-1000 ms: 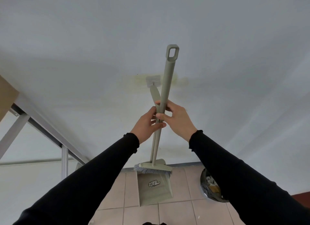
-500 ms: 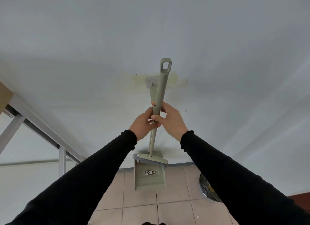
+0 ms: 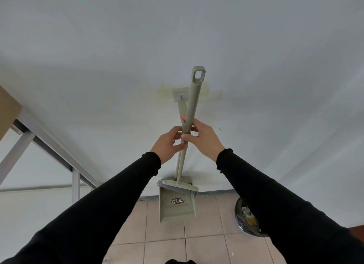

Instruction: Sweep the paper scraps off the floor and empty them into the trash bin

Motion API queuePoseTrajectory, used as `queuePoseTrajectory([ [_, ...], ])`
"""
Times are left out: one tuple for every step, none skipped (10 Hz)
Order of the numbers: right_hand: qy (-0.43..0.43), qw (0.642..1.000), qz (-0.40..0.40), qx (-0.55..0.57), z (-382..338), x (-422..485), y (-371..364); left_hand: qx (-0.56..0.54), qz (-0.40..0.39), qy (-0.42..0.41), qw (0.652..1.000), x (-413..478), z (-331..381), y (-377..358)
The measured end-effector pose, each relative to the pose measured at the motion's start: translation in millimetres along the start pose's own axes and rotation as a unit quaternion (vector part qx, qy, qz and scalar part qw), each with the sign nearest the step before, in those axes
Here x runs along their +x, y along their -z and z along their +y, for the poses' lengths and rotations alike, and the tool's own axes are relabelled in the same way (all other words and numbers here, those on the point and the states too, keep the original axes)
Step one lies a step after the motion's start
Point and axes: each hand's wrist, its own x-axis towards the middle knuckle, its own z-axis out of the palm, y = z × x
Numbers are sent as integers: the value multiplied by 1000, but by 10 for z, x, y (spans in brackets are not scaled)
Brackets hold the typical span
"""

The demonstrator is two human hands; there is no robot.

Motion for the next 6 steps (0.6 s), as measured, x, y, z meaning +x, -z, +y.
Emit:
queuePoseTrajectory([
  [-2, 1000, -3, -8, 14, 13, 20, 4, 7, -2, 1000, -3, 22, -10],
  [2, 1000, -13, -12, 6, 10, 41, 13, 12, 3, 1000, -12, 51, 0],
  [7, 1000, -22, -13, 27, 8, 74, 24, 18, 3, 1000, -19, 42, 34],
  [0, 999, -38, -25, 55, 12, 134, 43, 16, 21, 999, -43, 48, 101],
  [-6, 997, -51, -54, 43, -8, 248, 68, 14, 19, 997, -83, 50, 213],
  [-10, 994, -74, -83, 14, -41, 410, 107, 7, 9, 994, -126, 86, 362],
])
